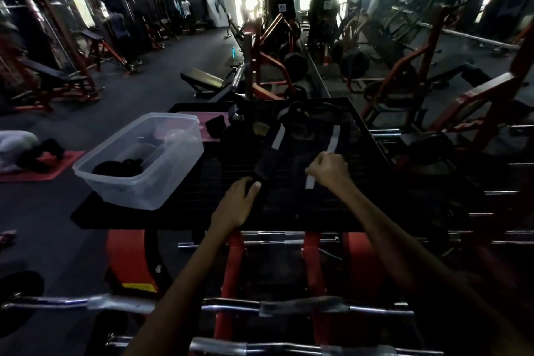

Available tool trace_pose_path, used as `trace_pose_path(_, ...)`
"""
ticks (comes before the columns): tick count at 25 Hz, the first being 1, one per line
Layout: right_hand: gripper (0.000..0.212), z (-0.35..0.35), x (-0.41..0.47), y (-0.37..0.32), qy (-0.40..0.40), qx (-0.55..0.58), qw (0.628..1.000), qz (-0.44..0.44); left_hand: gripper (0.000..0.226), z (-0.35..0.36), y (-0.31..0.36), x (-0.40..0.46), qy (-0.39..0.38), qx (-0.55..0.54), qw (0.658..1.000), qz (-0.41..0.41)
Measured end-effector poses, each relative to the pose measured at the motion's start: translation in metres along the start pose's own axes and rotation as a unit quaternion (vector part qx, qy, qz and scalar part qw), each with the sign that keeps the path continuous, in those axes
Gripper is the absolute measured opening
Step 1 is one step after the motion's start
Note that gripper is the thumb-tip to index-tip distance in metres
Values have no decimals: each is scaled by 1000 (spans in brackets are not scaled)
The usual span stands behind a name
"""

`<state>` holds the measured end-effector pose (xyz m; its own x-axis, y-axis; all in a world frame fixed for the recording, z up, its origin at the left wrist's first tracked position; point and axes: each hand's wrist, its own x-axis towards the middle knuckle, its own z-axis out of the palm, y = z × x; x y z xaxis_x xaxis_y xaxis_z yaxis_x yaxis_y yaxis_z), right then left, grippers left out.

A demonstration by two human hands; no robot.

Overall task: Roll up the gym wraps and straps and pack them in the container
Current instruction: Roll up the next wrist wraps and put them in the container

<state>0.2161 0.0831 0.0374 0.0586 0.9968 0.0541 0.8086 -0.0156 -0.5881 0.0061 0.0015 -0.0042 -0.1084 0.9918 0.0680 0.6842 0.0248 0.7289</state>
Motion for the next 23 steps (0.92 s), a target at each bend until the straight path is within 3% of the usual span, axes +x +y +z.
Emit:
trace_pose_path(2, 25, 17, -19, -23, -29, 106, 993, -40, 41, -2, 10, -2, -22, -173, 985, -5)
trace_pose_path(4, 24, 28, -36, -47, -112, 239, 964, -10, 41, -4, 15, 2, -58, -236, 970, -9)
trace_pose_path(7, 27, 33, -33, -64, -163, 221, 962, -1, 61, -27, 8, 15, -32, -110, 993, -13)
trace_pose_path(9, 34, 29, -22, -71, -117, 145, 982, -40, 68, -48, -5, 27, -14, 20, 1000, -11)
trace_pose_path(11, 35, 28, -7, -79, -71, 99, 991, -56, 65, -56, -13, 34, -4, 178, 984, -23)
trace_pose_path(14, 18, 38, 19, -89, -42, 86, 993, -65, 67, -34, -25, 34, -43, 215, 976, -10)
trace_pose_path(16, 38, 49, 37, -90, -52, 80, 993, -69, 78, -23, -33, 33, -91, 217, 972, -4)
trace_pose_path(20, 88, 68, 64, -96, -91, 86, 992, 12, 83, -21, -43, 40, -94, 225, 970, -6)
trace_pose_path(23, 102, 79, 71, -106, -98, 54, 992, 54, 84, -20, -42, 39, -87, 213, 973, 4)
